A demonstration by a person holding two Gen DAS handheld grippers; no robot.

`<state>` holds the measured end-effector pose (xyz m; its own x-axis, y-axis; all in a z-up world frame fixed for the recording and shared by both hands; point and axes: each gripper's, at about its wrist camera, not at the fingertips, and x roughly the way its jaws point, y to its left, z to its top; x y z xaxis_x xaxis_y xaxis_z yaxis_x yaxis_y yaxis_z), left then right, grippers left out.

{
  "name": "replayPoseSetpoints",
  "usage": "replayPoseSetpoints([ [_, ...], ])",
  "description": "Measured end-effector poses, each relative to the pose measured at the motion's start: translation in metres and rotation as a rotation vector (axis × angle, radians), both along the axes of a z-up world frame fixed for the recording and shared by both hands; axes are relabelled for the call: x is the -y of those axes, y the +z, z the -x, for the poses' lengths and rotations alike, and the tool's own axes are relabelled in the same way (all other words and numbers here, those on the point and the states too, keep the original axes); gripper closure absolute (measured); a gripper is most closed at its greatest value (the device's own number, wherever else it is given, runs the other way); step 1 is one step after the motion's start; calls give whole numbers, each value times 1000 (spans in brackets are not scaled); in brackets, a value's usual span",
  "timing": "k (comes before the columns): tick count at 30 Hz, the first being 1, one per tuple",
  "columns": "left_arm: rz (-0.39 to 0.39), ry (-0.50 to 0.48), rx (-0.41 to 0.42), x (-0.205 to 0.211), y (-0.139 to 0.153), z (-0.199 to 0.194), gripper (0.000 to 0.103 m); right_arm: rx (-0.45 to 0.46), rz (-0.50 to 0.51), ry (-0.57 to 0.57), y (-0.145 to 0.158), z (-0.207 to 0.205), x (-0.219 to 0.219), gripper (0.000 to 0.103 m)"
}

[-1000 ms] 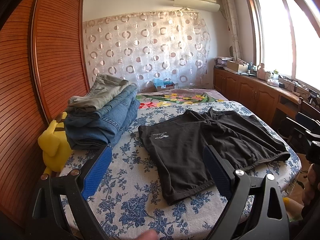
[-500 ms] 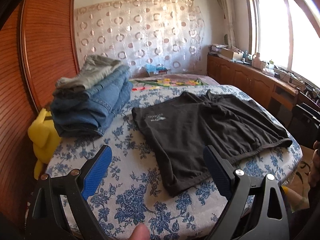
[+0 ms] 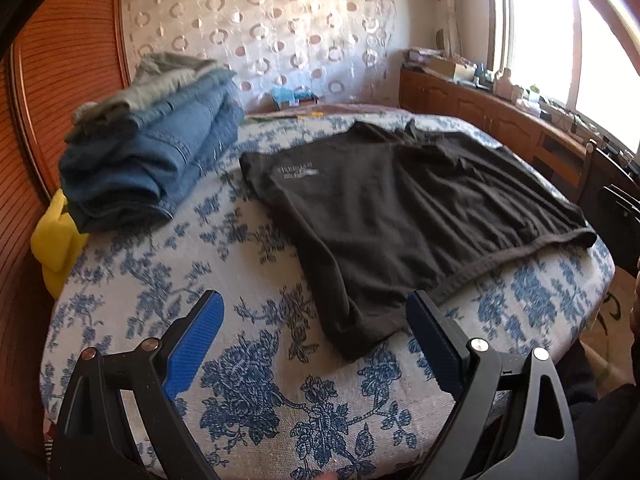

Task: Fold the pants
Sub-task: 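Grasp the black pants' waistband with the left tool while the right tool grasps the other waistband edge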

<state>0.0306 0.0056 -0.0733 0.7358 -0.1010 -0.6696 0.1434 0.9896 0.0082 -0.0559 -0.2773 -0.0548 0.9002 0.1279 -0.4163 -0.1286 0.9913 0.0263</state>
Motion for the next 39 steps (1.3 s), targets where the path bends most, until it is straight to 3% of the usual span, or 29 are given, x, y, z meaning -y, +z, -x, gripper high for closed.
replayPoseSetpoints([
  [7, 25, -17, -48, -5, -11, -7, 10, -130, 12, -37, -5, -15, 19, 32],
  [12, 65, -43, -76, -6, -14, -10, 24, -175, 6, -54, 9, -12, 24, 47],
  [20, 94, -77, -76, -6, -13, -5, 50, -214, -7, -40, 16, -7, 18, 49],
  [22, 82, -78, -76, -6, -13, -4, 56, -225, -10, -30, 12, -12, 19, 61],
  [30, 88, -107, -76, -4, -12, 2, 71, -214, -47, -8, 6, -16, 32, 75],
  [35, 90, -133, -75, 0, -11, 4, 89, -204, -53, 4, 1, -24, 38, 87],
  [39, 81, -124, -81, -1, -10, 4, 93, -211, -65, 11, 2, -25, 40, 95],
])
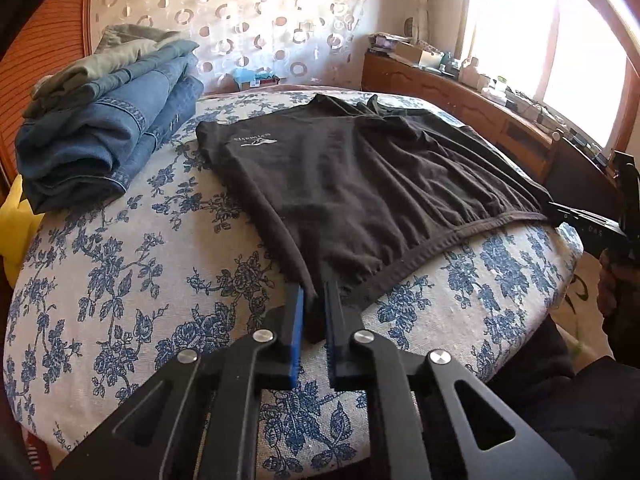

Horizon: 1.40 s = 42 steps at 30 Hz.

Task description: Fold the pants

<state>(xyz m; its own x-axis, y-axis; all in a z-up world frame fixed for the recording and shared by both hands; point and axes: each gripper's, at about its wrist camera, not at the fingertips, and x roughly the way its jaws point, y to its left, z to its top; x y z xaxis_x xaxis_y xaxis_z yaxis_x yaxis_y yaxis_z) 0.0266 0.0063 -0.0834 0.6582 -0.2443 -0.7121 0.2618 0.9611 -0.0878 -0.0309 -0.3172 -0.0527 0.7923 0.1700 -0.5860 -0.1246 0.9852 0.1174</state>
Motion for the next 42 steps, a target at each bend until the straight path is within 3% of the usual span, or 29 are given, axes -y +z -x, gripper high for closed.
replayPoseSetpoints([
  [20, 18, 4, 16, -12, 24, 20, 96, 66, -61, 62, 26, 31, 3, 98],
  [34, 46, 1, 10, -15, 25, 16, 95, 61, -74, 67, 25, 14, -9, 98],
  [36, 42, 10, 12, -16, 25, 14, 93, 73, -75, 78, 29, 12, -13, 98],
  [42, 14, 36, 32, -22, 27, 6, 72, 103, -58, 131, 37, 2, -35, 98],
])
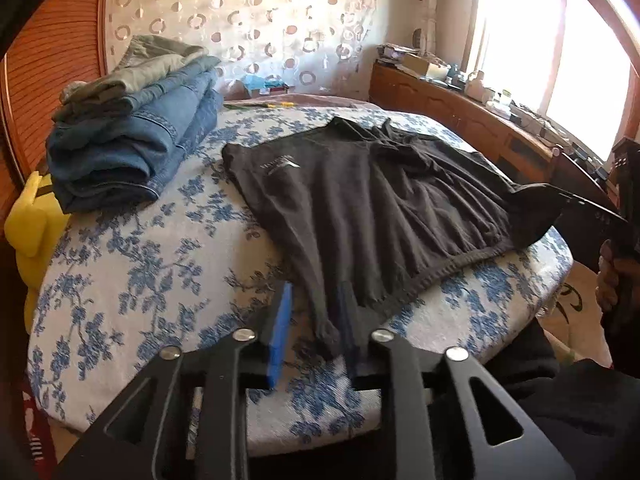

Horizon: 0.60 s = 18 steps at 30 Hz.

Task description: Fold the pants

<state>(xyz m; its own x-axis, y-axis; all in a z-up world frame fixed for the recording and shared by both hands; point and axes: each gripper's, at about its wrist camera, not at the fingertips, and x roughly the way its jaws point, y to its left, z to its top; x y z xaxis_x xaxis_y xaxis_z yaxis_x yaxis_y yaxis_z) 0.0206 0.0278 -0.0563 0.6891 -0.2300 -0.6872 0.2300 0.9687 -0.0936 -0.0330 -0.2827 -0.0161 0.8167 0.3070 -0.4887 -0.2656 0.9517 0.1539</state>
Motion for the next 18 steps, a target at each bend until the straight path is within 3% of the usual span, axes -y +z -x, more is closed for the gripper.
replayPoseSetpoints([
  [2, -11, 10, 7, -3, -1, -3, 59, 9, 5, 21, 2, -4, -9, 98],
  [4, -17, 20, 9, -6, -1, -7, 52, 14, 10, 39, 3, -8, -17, 98],
  [5, -25, 32, 6, -8, -2, -10, 36, 18, 12, 48, 3, -9, -21, 98],
  [7, -19, 41, 12, -11, -3, -13, 21, 21, 17, 65, 1, -14, -27, 98],
  [18, -27, 57, 18, -16, -5, -17, 21, 31, 29, 199, 1, -35, -72, 98],
])
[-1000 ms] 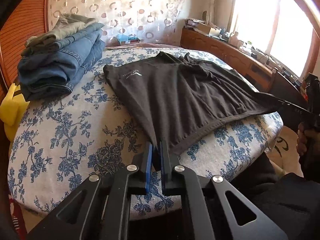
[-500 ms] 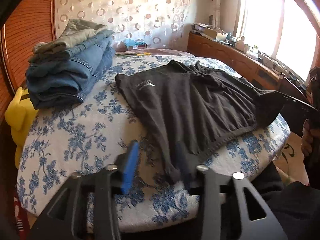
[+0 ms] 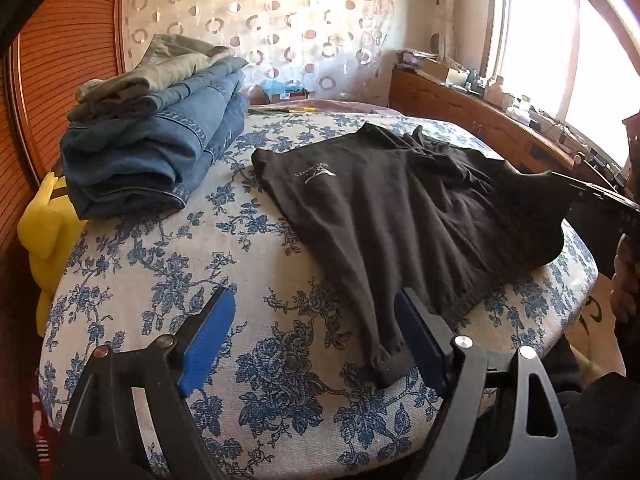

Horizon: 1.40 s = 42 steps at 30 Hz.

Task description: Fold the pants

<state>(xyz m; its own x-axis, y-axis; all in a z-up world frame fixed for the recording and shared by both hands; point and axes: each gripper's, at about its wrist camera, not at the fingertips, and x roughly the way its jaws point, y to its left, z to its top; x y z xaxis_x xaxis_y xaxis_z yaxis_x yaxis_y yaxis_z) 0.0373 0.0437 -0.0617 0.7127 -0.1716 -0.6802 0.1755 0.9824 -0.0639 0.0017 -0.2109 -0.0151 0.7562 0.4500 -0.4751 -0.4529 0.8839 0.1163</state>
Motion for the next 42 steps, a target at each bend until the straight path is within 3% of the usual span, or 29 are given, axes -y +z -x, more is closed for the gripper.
replayPoseSetpoints([
  [9, -13, 38, 11, -14, 3, 3, 21, -15, 10, 160, 1, -21, -53, 98],
  [12, -12, 52, 16, -20, 4, 5, 21, -43, -27, 230, 6, -26, -67, 98],
  [17, -12, 67, 15, -26, 3, 6, 21, -46, -7, 274, 5, -31, -79, 98],
  [20, -11, 66, 13, -25, 2, 5, 21, -47, 33, 241, -1, -34, -76, 96],
  [23, -12, 56, 12, -21, 2, 3, 21, -43, 36, 207, 1, -37, -69, 88],
  [27, -17, 34, 32, -11, 6, 0, 21, 2, 65, 153, 8, -37, -54, 65],
  [36, -9, -60, 52, 23, 12, -13, 21, -3, 98, -46, -12, -47, -2, 64],
  [42, 28, -146, 4, 51, 6, -22, 35, -59, 113, -146, -37, -59, 19, 64],
])
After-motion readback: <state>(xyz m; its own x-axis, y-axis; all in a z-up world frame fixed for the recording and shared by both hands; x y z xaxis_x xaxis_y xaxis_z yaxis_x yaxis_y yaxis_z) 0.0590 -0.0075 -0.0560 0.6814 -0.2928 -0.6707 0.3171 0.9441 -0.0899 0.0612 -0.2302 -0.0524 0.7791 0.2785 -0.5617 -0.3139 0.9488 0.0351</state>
